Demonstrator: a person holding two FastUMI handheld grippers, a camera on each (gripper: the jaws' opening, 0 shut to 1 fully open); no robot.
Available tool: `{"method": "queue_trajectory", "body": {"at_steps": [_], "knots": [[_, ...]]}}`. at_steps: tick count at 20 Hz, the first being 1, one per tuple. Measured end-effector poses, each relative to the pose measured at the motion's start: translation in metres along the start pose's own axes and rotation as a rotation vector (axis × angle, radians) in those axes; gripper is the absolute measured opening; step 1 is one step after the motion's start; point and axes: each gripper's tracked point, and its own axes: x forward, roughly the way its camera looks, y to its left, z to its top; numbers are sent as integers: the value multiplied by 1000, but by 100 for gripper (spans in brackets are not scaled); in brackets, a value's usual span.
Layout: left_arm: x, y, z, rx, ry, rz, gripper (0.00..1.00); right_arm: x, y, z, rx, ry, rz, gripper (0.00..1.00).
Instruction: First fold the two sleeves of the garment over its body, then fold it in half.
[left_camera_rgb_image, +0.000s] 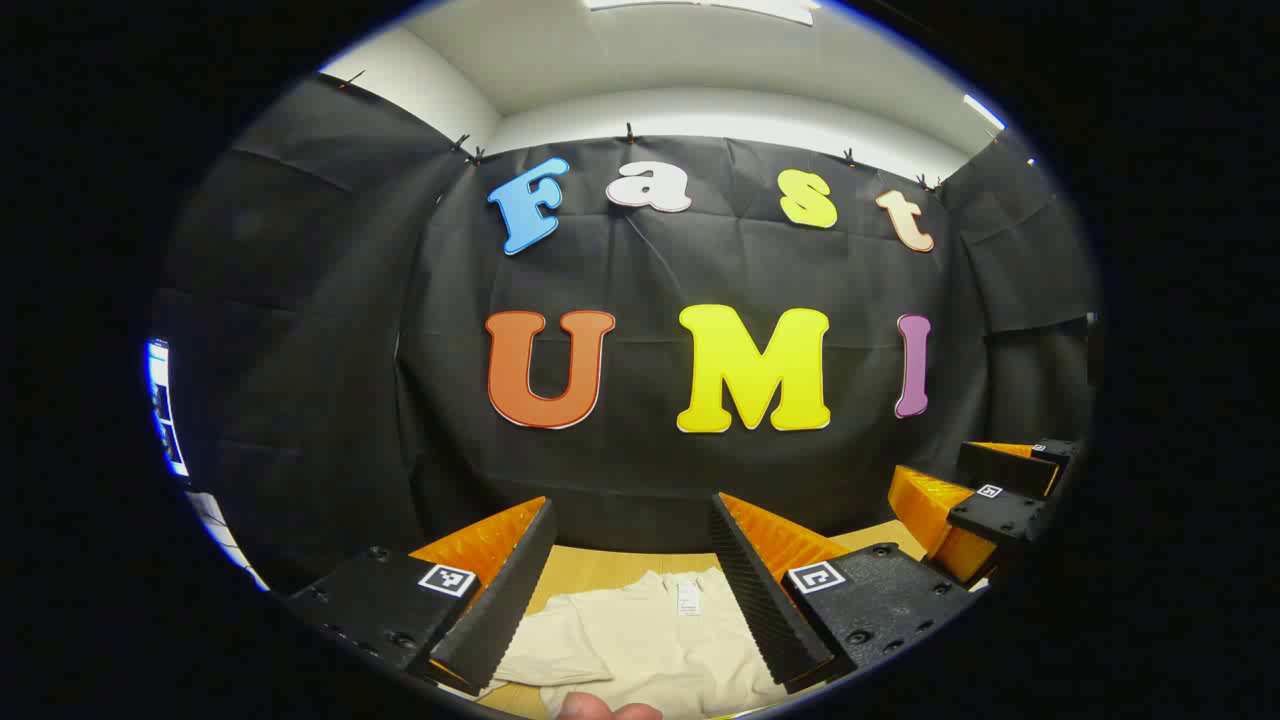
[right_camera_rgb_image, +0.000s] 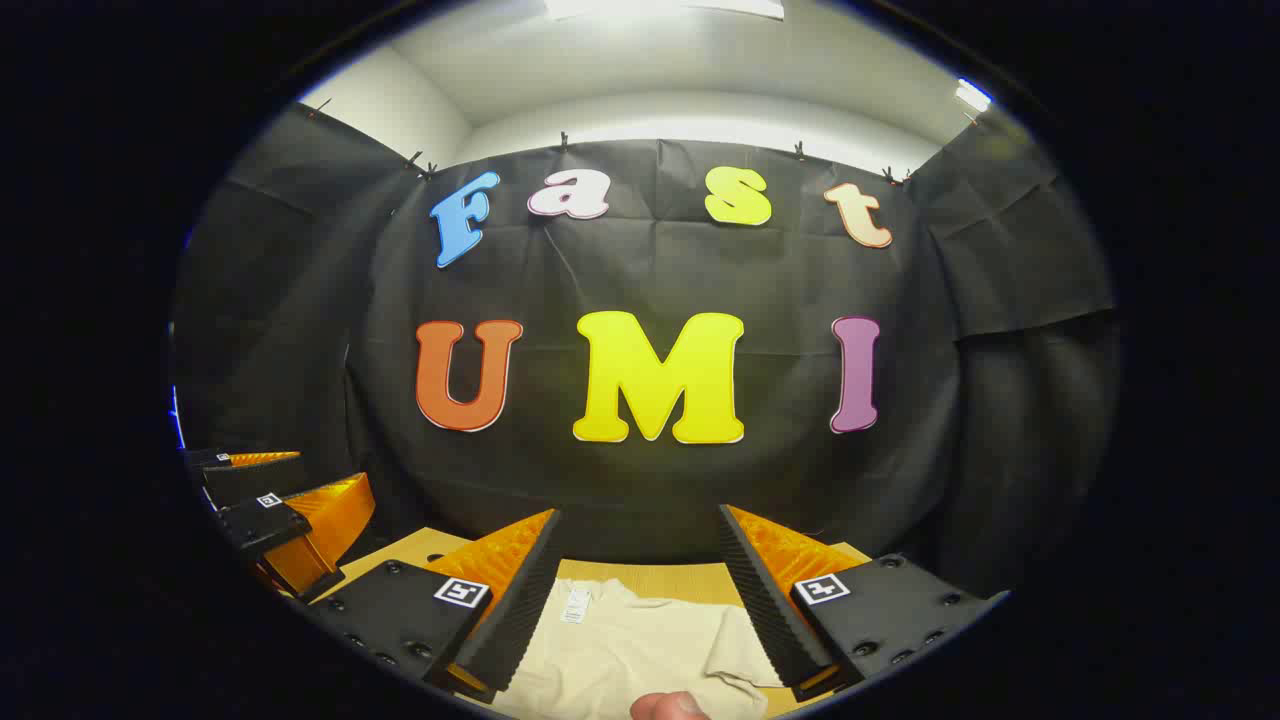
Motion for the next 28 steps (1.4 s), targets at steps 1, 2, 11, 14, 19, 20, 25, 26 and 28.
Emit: {"method": "queue_trajectory", "body": {"at_steps": [1,2,11,14,19,20,25,26,28], "knots": [[0,-1,1,0,0,2,97,1,-2,1,1,-3,-2,94],[0,-1,1,-1,0,1,97,1,-4,3,5,-4,2,94],[3,-10,-1,2,2,20,97,2,-22,3,4,-18,13,95],[2,-13,-1,4,1,31,97,5,-26,3,10,-13,21,94],[2,-21,6,12,-25,34,97,8,-36,4,20,-14,18,94],[1,-25,4,14,-21,29,97,7,-39,4,20,-13,16,94],[1,-45,-7,35,8,0,97,5,-59,-10,28,18,11,94],[0,-49,-9,39,14,-8,97,6,-68,-13,34,27,-5,94],[-1,-58,-15,48,30,-27,97,5,-91,-26,37,62,-38,94]]}}
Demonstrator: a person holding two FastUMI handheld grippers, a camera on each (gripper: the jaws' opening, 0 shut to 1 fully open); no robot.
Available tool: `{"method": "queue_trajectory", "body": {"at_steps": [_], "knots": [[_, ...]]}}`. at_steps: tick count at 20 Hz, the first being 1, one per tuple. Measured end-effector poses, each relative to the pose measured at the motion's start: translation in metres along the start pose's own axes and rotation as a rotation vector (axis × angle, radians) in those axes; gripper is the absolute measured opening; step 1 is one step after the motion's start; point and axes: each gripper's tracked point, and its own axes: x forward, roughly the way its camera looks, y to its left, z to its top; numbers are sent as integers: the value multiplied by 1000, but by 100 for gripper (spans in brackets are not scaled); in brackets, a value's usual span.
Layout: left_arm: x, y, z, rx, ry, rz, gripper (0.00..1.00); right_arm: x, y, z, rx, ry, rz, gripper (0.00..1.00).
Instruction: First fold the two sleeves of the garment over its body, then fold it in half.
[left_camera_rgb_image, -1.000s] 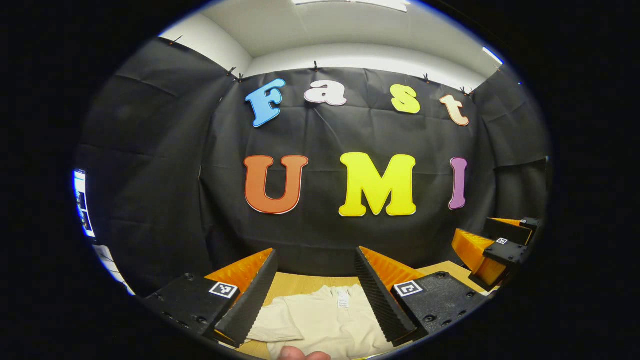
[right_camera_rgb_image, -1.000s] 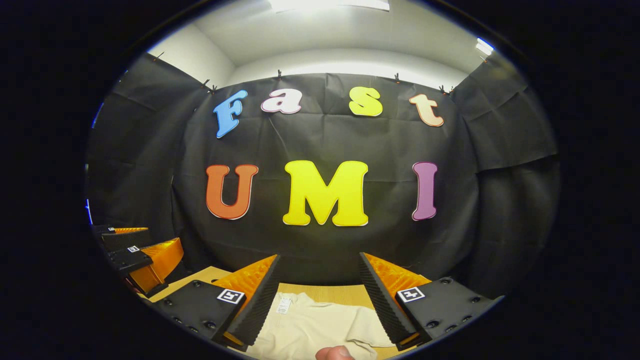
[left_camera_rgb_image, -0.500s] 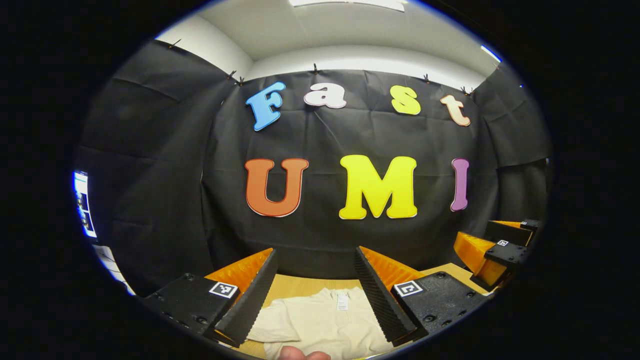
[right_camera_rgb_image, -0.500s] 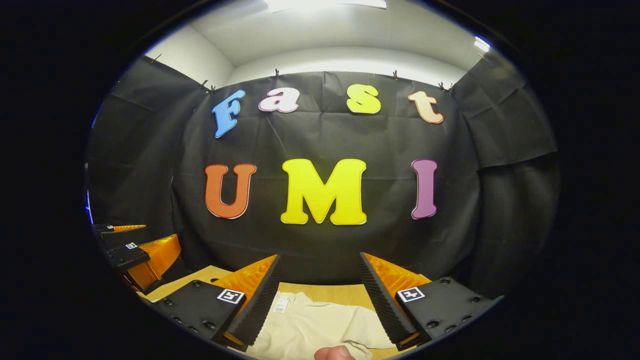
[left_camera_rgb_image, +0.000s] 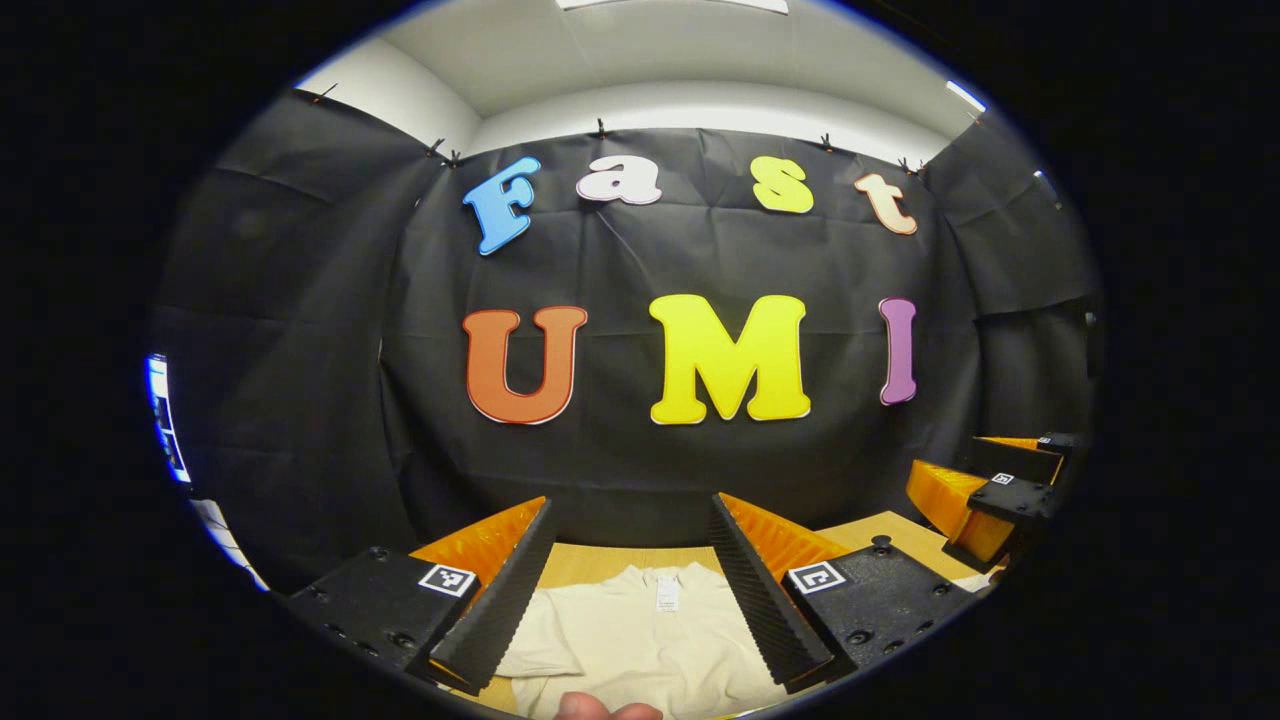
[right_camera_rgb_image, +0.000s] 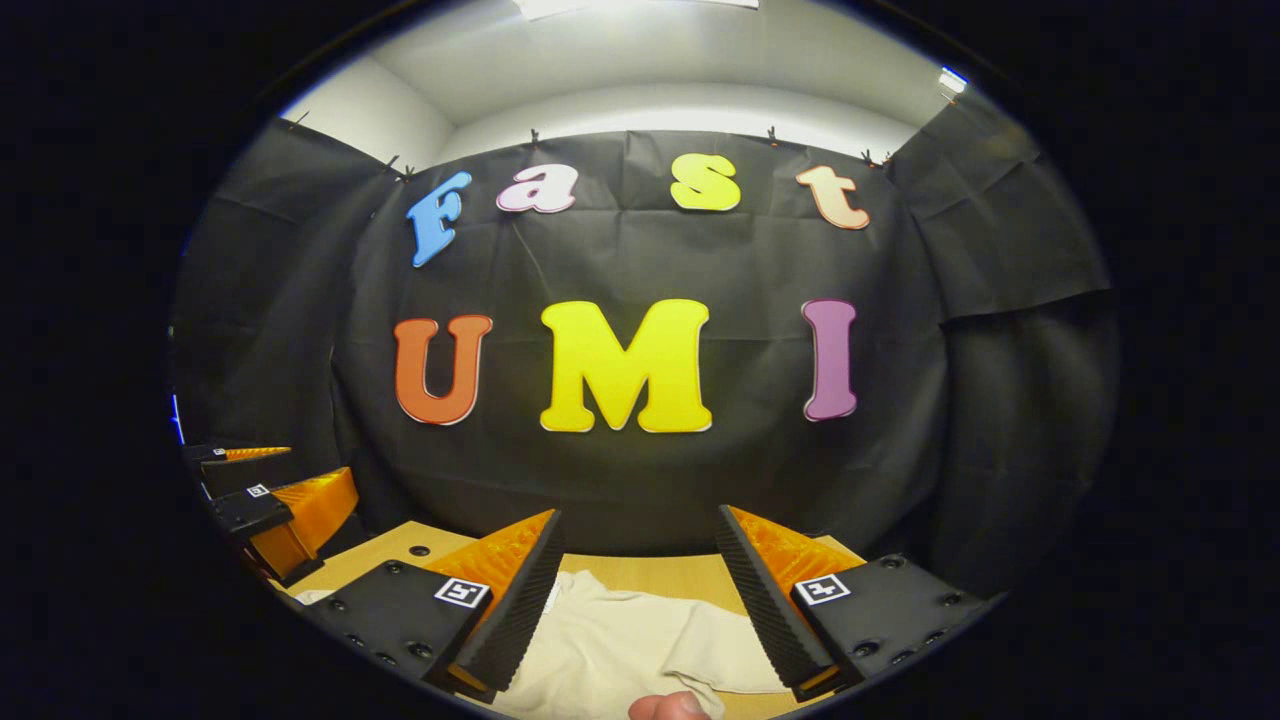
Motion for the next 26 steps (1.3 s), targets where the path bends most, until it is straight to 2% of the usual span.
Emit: {"method": "queue_trajectory", "body": {"at_steps": [5,14,17,22,26], "knots": [[0,-35,-22,16,63,-85,97,-9,-64,-37,21,115,-51,94],[-2,-96,-58,17,177,-236,98,-52,-190,-115,-63,378,-99,95],[1,-107,-67,24,199,-249,97,-68,-232,-156,-66,485,-138,95],[-2,-118,-86,25,272,-260,98,-92,-306,-226,-32,710,-256,95],[-2,-117,-96,33,304,-244,98,-95,-349,-267,-63,847,-269,95]]}}
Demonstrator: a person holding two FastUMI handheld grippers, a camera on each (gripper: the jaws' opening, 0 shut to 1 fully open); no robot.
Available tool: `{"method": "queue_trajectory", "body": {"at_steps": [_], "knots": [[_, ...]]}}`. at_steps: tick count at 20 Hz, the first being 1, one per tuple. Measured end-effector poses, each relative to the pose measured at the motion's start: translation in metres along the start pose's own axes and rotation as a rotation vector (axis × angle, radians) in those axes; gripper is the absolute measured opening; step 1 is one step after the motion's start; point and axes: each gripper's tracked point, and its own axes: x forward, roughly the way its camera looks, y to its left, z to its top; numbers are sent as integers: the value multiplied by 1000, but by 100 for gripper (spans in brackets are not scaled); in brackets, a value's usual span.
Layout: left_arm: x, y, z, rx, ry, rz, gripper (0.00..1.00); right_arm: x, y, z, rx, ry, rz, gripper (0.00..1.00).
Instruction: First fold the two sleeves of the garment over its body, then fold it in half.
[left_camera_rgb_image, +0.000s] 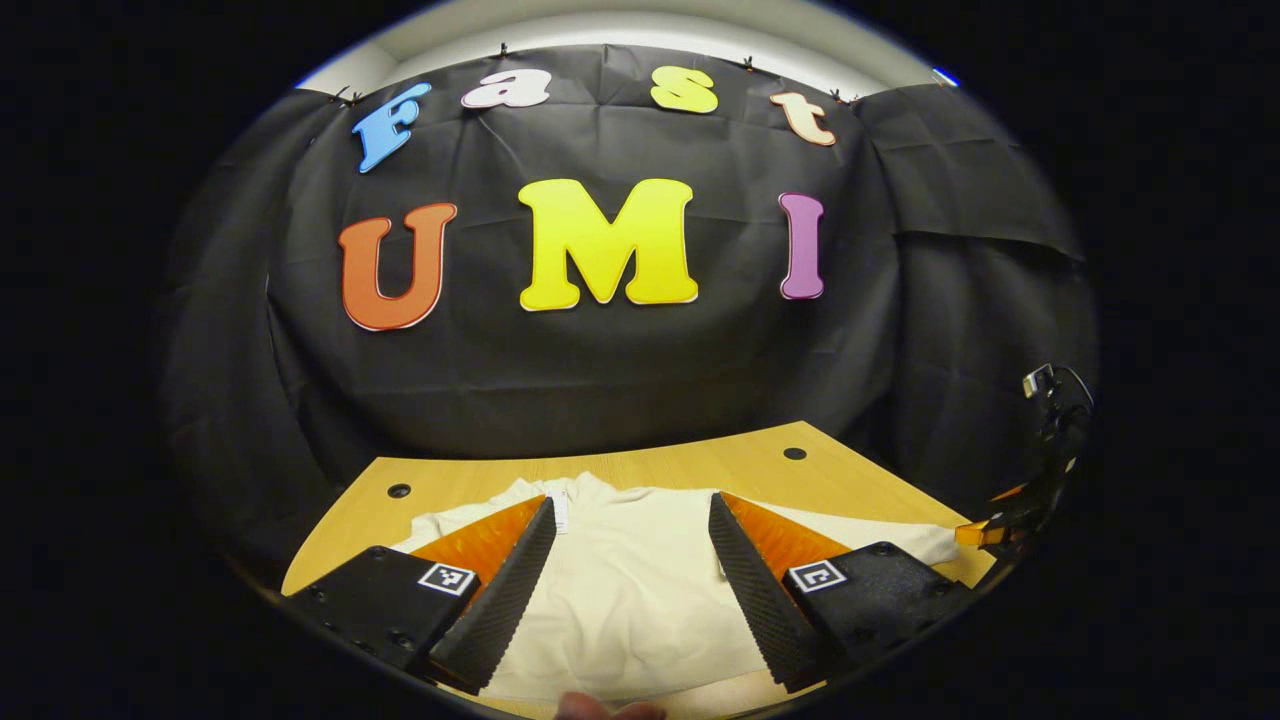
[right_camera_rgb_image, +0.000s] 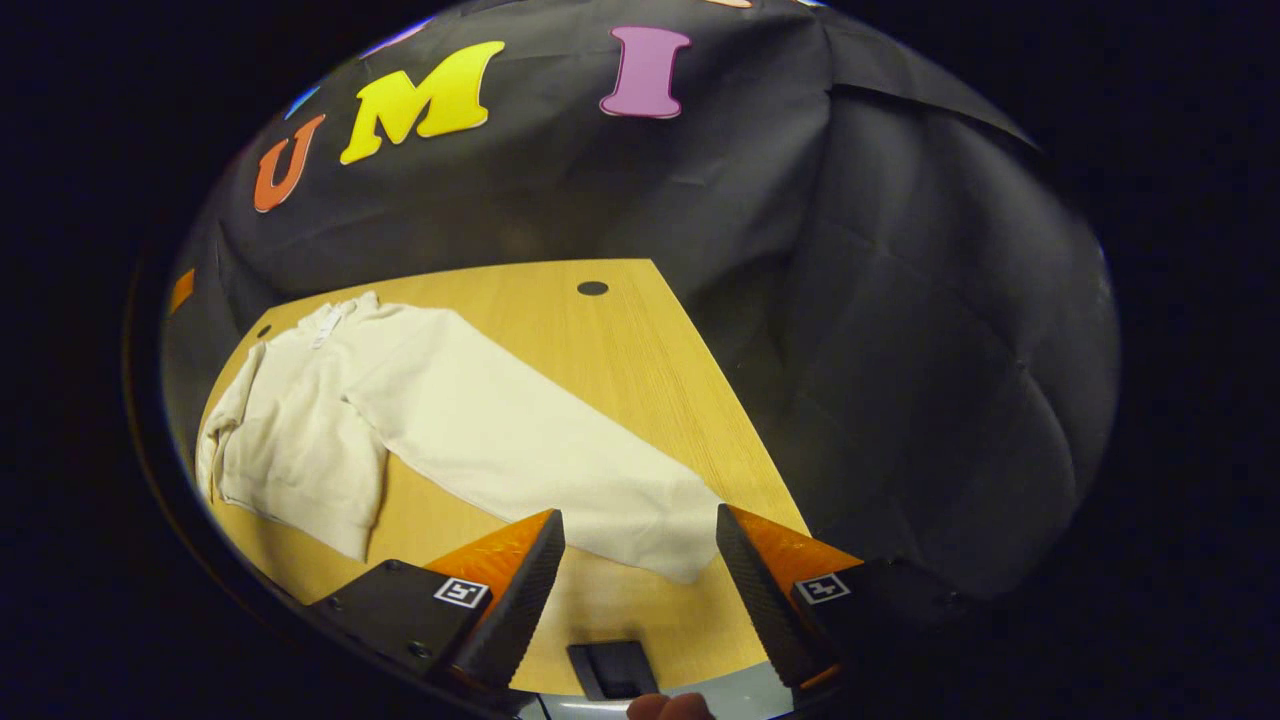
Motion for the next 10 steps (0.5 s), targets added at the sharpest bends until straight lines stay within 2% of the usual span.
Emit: {"method": "queue_trajectory", "body": {"at_steps": [4,7,10], "knots": [[-2,0,-4,18,23,10,98,42,-10,-18,9,123,6,95],[-3,5,-8,29,32,22,98,64,-15,-20,42,157,7,95],[-2,11,-7,32,32,31,98,74,-22,-30,55,178,-27,94]]}}
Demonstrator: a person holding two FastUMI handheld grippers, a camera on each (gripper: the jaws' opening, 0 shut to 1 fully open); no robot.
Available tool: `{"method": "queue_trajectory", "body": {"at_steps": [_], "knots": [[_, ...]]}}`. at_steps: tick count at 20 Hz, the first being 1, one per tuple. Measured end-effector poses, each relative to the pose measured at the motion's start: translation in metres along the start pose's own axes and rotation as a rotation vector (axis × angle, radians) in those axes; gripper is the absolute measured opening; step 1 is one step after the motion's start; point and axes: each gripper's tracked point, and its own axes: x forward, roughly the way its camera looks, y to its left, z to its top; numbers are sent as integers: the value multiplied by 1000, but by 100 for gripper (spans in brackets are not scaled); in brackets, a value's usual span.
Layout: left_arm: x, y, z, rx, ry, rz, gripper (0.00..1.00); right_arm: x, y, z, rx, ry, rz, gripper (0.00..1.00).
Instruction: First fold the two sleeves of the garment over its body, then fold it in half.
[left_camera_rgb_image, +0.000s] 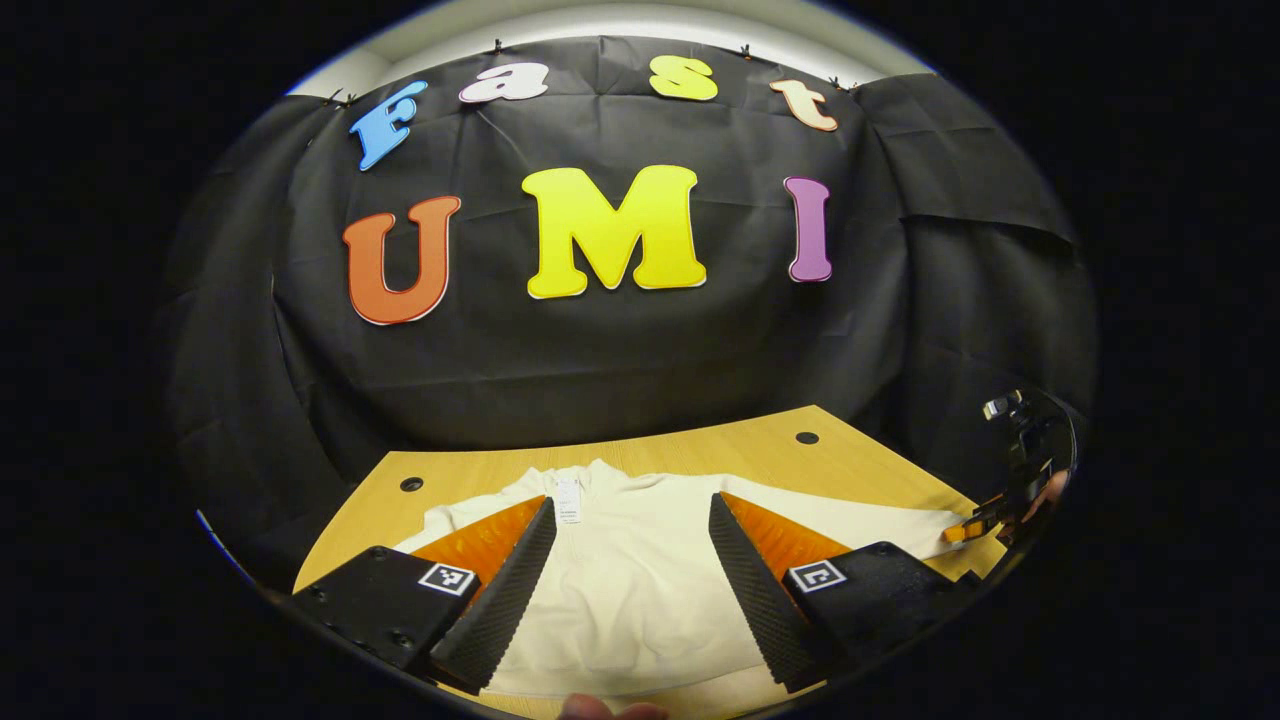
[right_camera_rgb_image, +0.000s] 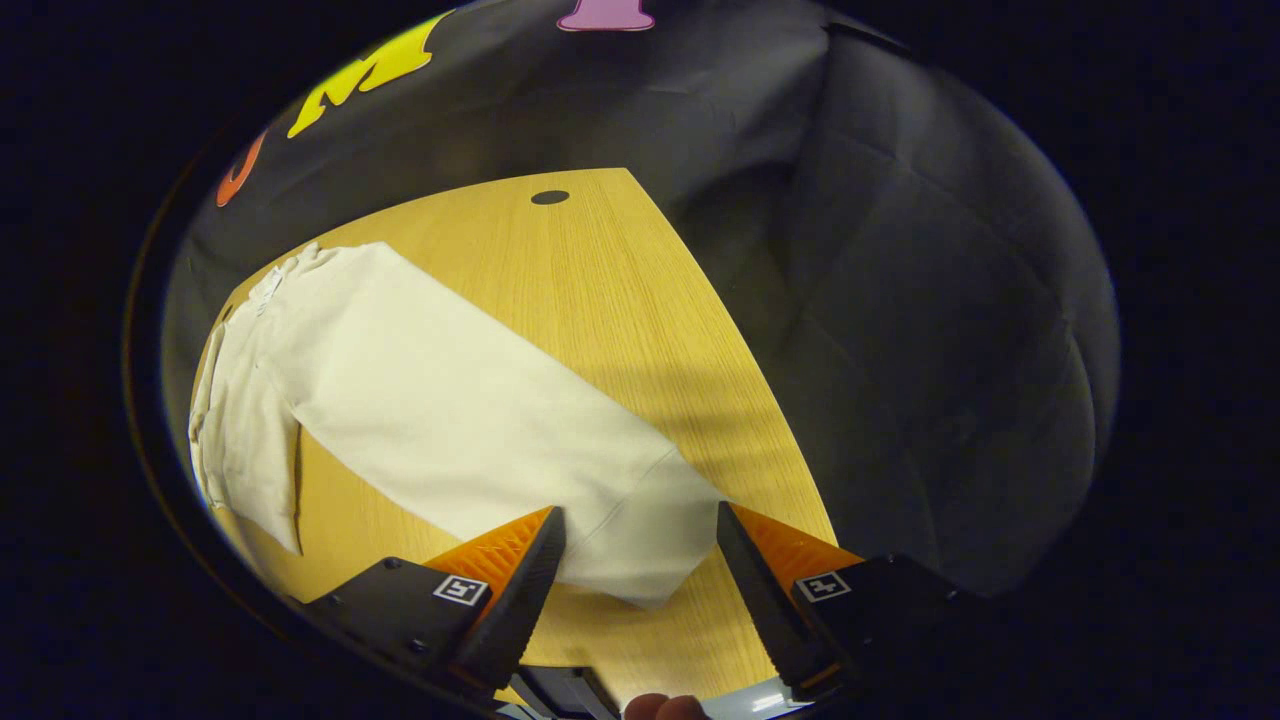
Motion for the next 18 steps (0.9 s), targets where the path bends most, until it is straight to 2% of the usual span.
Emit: {"method": "queue_trajectory", "body": {"at_steps": [2,4,6,7,9,11,12,13,15,17,18], "knots": [[2,3,-3,2,10,4,98,5,2,-14,45,49,19,94],[4,7,-5,4,16,10,98,8,5,-15,119,47,42,94],[7,12,-4,9,15,17,98,7,2,-14,108,27,50,92],[6,13,-4,12,12,21,98,7,3,-16,102,25,56,76],[8,19,-2,13,6,31,98,7,2,-13,122,20,57,71],[9,22,-3,16,9,33,98,8,4,-13,129,23,52,31],[9,23,-2,14,7,32,98,4,7,-16,146,38,52,32],[9,25,-3,14,6,32,98,7,5,-10,163,33,47,13],[7,29,-2,10,0,33,98,4,5,-12,182,47,52,13],[6,31,-2,6,-1,35,98,4,6,-9,215,52,53,3],[5,34,-1,6,-4,38,98,3,7,-6,220,46,53,3]]}}
